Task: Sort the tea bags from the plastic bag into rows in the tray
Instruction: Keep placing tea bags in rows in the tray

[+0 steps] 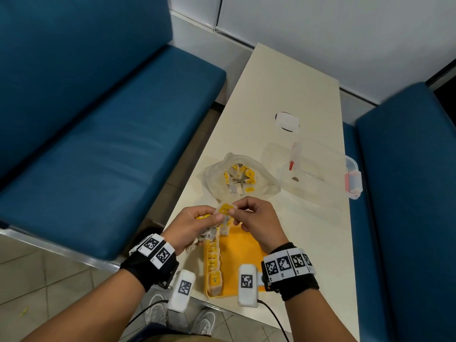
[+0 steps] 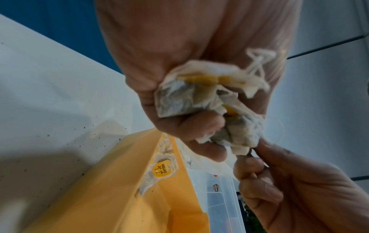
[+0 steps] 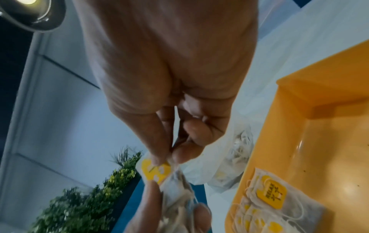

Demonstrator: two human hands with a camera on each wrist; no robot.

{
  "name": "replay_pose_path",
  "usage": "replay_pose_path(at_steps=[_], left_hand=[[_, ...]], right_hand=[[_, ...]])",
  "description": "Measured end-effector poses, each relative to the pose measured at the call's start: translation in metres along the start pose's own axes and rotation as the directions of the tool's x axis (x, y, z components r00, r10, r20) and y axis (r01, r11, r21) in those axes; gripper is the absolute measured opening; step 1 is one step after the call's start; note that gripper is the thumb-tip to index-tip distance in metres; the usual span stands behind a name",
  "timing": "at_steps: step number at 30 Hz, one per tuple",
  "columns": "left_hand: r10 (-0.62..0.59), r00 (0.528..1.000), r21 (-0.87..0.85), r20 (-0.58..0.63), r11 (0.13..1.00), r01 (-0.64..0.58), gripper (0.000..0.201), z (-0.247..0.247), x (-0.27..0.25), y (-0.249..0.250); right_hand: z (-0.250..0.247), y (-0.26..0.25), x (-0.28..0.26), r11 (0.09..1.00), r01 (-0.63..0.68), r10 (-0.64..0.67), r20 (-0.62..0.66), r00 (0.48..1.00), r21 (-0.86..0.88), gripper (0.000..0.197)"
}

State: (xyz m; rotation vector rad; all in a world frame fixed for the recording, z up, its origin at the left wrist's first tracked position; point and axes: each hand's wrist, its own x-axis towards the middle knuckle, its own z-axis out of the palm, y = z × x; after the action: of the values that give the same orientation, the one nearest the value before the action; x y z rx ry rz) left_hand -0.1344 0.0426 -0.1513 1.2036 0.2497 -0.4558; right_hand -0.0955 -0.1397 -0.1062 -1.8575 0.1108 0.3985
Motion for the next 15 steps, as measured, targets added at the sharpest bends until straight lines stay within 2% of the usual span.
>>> replay_pose_path(at_steps=[2, 4, 5, 8, 10, 15], left_hand=[[-0.006, 0.999, -0.009, -0.044, 1.000, 0.005, 0.021, -0.002, 0.001, -0.001], [-0.021, 0.995, 0.008, -0.095, 1.000, 0.022, 0.021, -0.007, 0.002, -0.002], [-0.026, 0.992, 0.017, -0.120, 0.999, 0.028, 0.020, -0.010, 0.002, -0.003], [-0.028, 0.981, 0.068, -0.193, 0.997, 0.042, 0.019, -0.020, 0.004, -0.008], [-0.019, 0.972, 0.121, -0.233, 0.991, 0.049, 0.018, -0.026, 0.005, -0.012], [0.011, 0.960, 0.259, -0.281, 0.964, 0.064, 0.020, -0.030, 0.005, -0.019]], right_hand=[[-0.006, 0.003, 0.003, 0.981, 0.056, -0.068, -0.055, 0.996, -0.187, 0.006], [-0.011, 0.010, 0.005, 0.897, 0.083, -0.134, -0.089, 0.987, -0.434, 0.008], [-0.014, 0.014, 0.005, 0.881, 0.071, -0.126, -0.087, 0.988, -0.468, 0.009], [-0.021, 0.027, 0.004, 0.928, -0.009, -0.017, -0.065, 0.998, -0.372, 0.009], [-0.026, 0.035, 0.003, 0.927, -0.042, 0.026, -0.046, 0.999, -0.374, 0.009], [-0.022, 0.054, 0.003, 0.925, -0.114, 0.166, 0.115, 0.979, -0.363, 0.012]])
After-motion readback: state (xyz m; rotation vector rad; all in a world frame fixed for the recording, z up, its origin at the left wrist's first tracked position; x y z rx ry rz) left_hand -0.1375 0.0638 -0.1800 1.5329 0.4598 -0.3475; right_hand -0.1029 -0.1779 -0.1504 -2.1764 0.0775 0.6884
